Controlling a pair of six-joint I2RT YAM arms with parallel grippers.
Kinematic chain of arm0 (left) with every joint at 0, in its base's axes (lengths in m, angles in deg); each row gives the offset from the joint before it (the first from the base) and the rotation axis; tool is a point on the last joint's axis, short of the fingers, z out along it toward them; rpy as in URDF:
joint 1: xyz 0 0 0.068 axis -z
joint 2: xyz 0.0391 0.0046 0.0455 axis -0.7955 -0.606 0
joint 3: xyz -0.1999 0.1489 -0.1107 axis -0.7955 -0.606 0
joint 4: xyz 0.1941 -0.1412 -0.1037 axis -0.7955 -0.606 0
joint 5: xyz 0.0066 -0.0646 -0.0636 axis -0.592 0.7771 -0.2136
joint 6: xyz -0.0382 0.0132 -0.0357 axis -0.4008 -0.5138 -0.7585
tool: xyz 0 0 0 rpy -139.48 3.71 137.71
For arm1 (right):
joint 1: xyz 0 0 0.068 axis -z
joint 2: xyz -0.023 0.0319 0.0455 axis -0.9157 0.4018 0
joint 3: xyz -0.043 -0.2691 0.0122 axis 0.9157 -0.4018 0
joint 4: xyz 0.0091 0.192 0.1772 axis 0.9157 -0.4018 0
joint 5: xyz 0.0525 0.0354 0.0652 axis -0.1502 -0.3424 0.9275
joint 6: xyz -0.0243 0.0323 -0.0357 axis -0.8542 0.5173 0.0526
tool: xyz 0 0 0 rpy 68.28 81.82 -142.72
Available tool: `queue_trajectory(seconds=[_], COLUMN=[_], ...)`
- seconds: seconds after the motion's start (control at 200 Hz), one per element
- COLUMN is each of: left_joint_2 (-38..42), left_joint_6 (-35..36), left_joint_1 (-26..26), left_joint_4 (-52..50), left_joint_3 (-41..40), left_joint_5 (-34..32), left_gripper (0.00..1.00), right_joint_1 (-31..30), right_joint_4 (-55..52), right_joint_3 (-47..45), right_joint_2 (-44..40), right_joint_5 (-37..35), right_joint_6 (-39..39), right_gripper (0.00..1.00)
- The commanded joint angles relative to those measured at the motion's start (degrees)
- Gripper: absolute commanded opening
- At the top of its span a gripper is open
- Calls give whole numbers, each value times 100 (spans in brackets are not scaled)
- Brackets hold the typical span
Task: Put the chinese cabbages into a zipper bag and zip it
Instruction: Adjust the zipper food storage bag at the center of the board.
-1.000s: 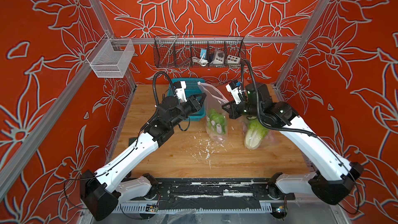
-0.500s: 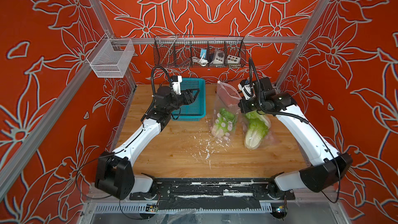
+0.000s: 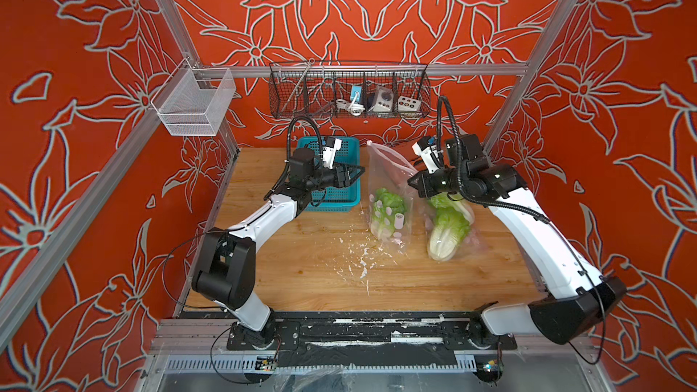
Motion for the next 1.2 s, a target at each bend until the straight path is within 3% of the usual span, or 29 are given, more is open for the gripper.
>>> queue_trajectory(seconds=[0.0,0.225,0.455,0.595,0.686,0.806,0.971,1.106,1.196], left_joint_2=[488,1391,2275,2655,2820,2896,2889,2770,2610], left_joint_6=[143,-415,-432,-525,-635,-496,-374,-444,-757], left_joint_1=[-80,-649,-1306,-1766,-2111,-2288,-2287,-2293,-2319], left_joint_4=[-313,-238,-608,-871,-907,-875,-590,-131,644], left_joint_3=[-41,-706,-1064,-1259,-1433,-1571,-1708,-1954,-2309], left_joint_5=[-507,-937,-1104,-1377,-1497,-1519,-1406,-1079,-594], left_gripper=[63,63,63,63,63,64,69,86,89], right_joint_1=[-173,-662,-1097,-1258,-1245,-1185,-823,-574,-523], right_joint_4=[-295,-543,-517,439,889,723,-252,-362,-486], right_joint_3=[487,736,1041,687,433,433,838,961,1228], right_joint_2=[-84,-115,179,402,486,790,1569,1889,2148], right_joint_5=[769,1673,2430,3073,3082,2356,776,-34,-388], right_joint_6=[-254,-650,-757,-323,-324,-867,-1321,-1516,-1558], right_gripper=[0,0,0,0,0,0,0,0,0])
